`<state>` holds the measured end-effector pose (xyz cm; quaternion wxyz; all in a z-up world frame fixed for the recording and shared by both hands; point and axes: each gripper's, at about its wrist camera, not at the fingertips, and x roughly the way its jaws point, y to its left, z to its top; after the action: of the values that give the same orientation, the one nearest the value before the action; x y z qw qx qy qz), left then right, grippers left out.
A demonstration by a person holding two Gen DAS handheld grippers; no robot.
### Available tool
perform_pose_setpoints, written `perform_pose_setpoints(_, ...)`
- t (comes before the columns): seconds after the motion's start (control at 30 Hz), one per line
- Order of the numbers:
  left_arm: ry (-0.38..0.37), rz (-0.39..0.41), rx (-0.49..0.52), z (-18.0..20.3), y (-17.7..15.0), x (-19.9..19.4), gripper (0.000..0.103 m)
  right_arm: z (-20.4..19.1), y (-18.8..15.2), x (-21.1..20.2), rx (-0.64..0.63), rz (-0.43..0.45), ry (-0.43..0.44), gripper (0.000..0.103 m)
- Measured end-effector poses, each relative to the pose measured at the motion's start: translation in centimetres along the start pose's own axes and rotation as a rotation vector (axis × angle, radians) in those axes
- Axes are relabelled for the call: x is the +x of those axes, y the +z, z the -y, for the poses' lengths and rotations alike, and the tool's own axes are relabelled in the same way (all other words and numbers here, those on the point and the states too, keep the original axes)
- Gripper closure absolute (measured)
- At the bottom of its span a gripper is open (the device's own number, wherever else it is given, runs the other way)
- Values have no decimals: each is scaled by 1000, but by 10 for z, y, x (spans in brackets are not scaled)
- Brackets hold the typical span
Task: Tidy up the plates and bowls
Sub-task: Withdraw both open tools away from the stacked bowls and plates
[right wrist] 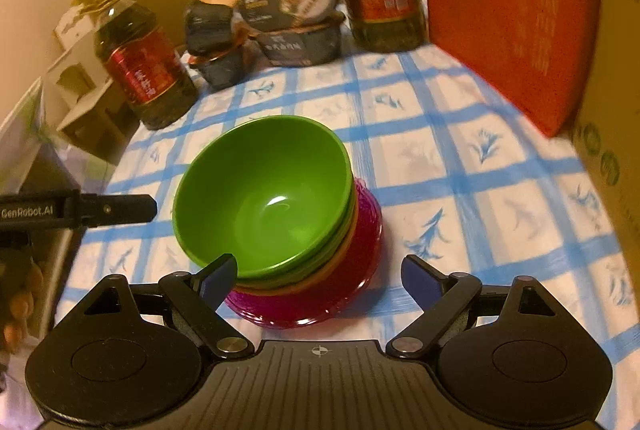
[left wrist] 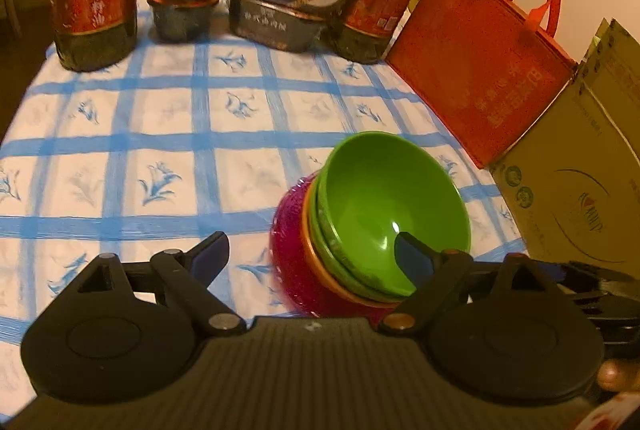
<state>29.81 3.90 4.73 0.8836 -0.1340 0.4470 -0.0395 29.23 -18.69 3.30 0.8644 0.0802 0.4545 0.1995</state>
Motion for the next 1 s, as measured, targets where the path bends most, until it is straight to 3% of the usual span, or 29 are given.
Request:
perform_pose_setpoints(0.43, 92, 150, 127, -3, -55, -16, 15, -3, -43, -9, -53, 91, -25, 14)
perform_pose_setpoints(1.0, 139, 191, 115, 4, -127, -8, 15, -4, -103, 6, -15, 87, -48, 14)
